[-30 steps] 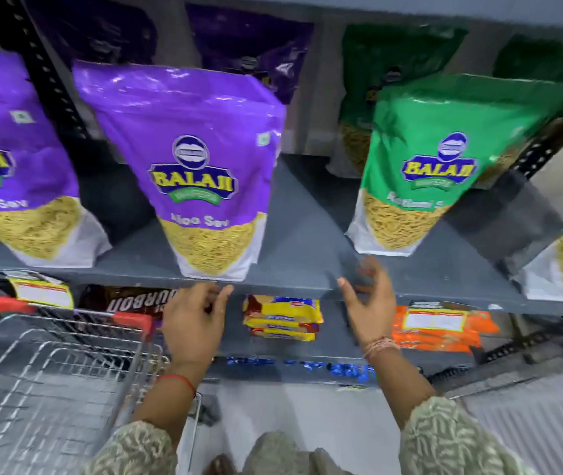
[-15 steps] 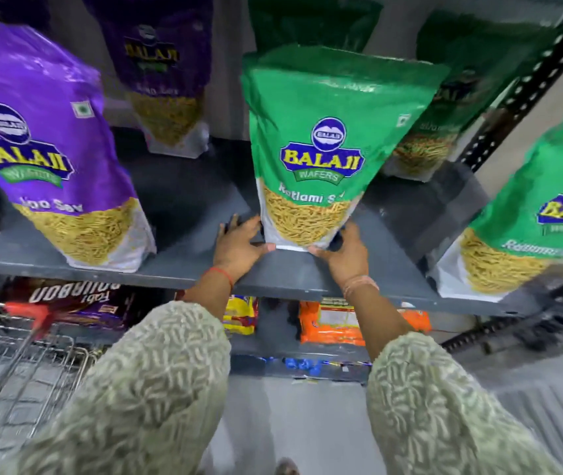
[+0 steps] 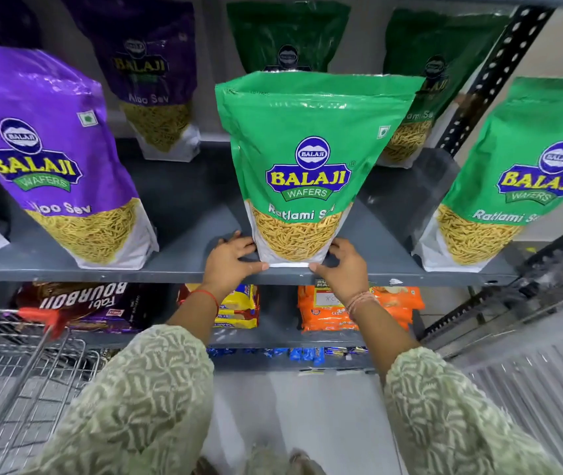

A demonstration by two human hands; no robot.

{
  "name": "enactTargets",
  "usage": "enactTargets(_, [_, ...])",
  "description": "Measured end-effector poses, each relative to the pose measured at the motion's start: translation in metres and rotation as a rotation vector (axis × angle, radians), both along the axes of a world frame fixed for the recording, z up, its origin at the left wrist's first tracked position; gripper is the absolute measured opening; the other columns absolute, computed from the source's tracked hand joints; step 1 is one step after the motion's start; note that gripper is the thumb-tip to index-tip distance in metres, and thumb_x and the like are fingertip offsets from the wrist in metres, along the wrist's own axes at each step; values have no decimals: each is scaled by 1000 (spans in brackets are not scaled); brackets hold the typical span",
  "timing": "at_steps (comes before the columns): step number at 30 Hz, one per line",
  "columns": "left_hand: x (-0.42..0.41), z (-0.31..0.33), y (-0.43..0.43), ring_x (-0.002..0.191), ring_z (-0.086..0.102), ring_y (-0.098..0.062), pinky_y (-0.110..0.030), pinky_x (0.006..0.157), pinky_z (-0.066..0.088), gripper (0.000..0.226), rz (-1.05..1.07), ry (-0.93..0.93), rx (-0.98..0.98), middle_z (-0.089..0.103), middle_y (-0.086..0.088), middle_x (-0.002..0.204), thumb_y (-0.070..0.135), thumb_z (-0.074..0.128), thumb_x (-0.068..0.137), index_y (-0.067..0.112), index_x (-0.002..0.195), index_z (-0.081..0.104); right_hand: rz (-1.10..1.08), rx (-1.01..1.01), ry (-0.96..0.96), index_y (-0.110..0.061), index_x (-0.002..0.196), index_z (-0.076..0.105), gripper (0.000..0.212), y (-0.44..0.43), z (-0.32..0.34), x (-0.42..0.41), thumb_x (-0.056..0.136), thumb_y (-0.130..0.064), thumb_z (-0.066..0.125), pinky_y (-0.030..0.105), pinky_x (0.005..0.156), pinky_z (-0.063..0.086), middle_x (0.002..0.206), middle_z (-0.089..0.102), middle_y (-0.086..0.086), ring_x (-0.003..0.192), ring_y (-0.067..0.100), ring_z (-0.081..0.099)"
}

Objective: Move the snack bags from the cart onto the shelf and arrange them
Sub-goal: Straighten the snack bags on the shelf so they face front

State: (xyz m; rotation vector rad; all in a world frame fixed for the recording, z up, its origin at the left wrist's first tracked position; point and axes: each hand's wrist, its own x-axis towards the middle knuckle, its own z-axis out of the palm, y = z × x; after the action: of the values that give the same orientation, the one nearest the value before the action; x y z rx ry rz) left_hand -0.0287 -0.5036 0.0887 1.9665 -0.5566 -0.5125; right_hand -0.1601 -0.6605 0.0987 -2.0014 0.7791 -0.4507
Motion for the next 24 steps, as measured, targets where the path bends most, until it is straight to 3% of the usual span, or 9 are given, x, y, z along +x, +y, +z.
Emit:
enactTargets(3, [1,1,1,133,40,-24,-50,116,25,66,6,23,6,51,-15,137,12,80,62,4,122,55,-11,66,2,-6,113,56,51,-1,2,0,66,-6,75,22,89,39,120,62,11,99,16,54])
enactTargets(8, [2,0,1,133,40,-23,-50,115,25,67,24,41,10,53,-14,135,15,81,60,6,122,55,11,51,10,-5,111,58,44,-2,-1,-1,69,-4,72,33,98,42,119,63,12,108,28,57])
enactTargets(13, [1,-1,2,133,40,-24,-50,114,27,68,33,40,-8,52,-15,136,14,81,60,5,122,55,-5,16,3,-7,110,60,41,-1,-4,-2,70,-5,71,25,94,38,119,63,9,103,20,55])
enactTargets(24, [2,-3,6,129,46,-23,-50,115,26,69,18,15,3,53,-15,134,14,82,59,3,121,55,-24,75,-34,-9,113,54,46,3,-8,-8,70,-8,72,26,89,42,118,64,10,98,12,55])
